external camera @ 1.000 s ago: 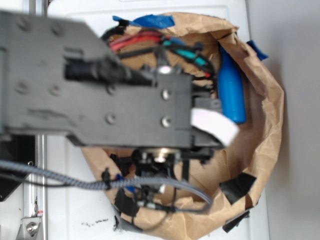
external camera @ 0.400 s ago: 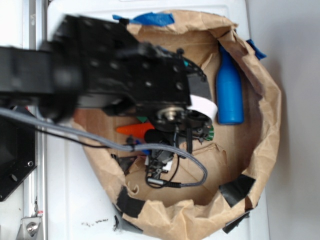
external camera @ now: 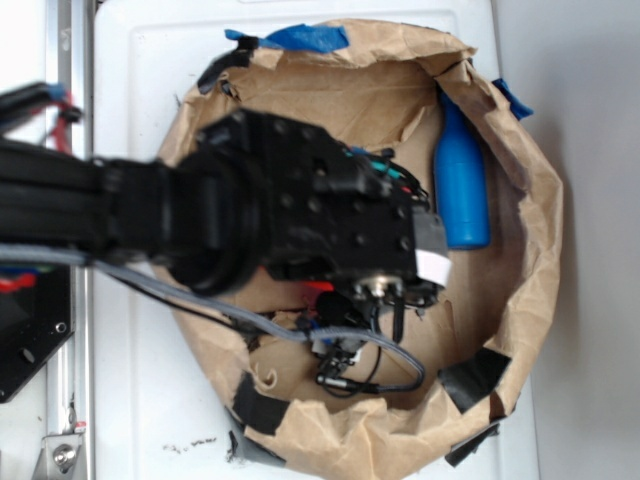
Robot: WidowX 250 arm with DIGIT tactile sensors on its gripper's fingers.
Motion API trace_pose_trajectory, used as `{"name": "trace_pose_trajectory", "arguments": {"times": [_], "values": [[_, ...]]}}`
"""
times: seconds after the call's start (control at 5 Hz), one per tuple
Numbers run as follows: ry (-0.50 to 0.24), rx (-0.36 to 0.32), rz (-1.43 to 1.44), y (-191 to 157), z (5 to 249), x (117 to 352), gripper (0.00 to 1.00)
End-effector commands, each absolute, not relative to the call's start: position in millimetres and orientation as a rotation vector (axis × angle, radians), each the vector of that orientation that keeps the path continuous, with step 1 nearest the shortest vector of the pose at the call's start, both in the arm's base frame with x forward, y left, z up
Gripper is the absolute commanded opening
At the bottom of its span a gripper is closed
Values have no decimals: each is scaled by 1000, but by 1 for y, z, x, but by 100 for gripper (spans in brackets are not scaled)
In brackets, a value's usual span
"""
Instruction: Grab the carrot.
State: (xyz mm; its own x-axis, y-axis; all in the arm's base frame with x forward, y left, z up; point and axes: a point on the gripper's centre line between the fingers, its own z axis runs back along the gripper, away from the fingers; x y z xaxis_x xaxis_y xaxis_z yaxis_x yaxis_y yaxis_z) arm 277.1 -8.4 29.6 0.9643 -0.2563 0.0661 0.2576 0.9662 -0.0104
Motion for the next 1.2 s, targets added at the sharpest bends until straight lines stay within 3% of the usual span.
{"name": "trace_pose_trajectory", "arguments": {"times": [0.0, 0.4, 0.6, 0.8, 1.0], "values": [[-69, 40, -254, -18, 16, 287, 0], [-82, 46, -254, -14, 28, 288, 0], [-97, 64, -228, -9, 49, 290, 0], [-113, 62, -161, -3, 80, 292, 0], [-69, 48, -58, 3, 121, 289, 0]]}}
